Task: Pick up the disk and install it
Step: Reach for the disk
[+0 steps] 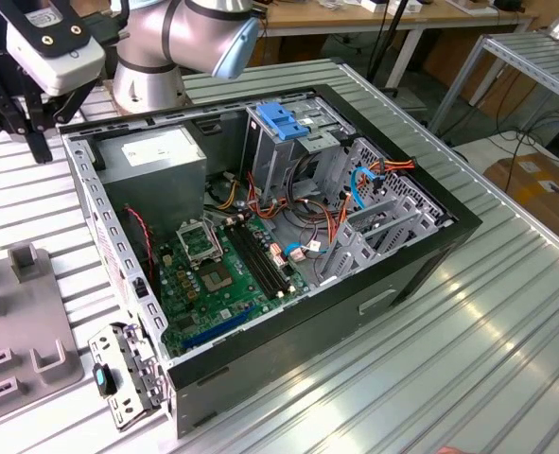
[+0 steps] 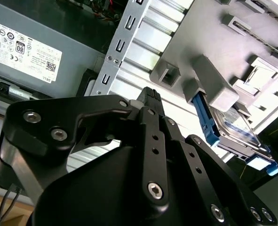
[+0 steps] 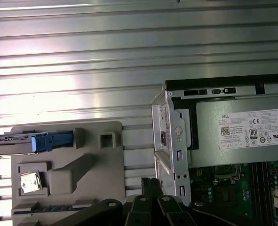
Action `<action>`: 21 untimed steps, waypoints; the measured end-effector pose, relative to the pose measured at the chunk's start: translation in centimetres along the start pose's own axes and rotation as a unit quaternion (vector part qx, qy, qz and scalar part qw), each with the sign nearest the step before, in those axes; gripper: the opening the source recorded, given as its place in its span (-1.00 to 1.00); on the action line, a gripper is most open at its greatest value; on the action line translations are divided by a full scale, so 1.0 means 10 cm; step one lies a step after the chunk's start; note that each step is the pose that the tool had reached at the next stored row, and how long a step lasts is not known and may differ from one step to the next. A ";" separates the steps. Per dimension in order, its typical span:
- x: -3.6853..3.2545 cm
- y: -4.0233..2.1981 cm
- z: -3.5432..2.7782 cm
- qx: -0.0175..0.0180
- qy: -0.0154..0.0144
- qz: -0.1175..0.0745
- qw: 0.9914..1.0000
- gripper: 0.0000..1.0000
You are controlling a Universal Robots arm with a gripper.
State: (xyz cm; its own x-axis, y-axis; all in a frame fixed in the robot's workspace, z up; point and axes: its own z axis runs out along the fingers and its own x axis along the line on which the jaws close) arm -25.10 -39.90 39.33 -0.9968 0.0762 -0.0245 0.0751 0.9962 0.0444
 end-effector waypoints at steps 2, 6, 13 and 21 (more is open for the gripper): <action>0.053 -0.004 -0.002 0.000 0.000 0.000 1.000 -0.79; 0.130 -0.010 -0.004 0.000 0.000 0.000 1.000 -0.79; 0.227 -0.017 -0.006 0.000 0.000 0.000 1.000 -0.79; 0.240 -0.018 -0.006 0.000 0.000 0.000 1.000 -0.79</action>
State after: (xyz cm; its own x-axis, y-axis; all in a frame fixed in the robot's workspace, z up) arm -27.51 -39.89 39.32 -0.9968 0.0762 -0.0245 0.0751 0.9962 0.0444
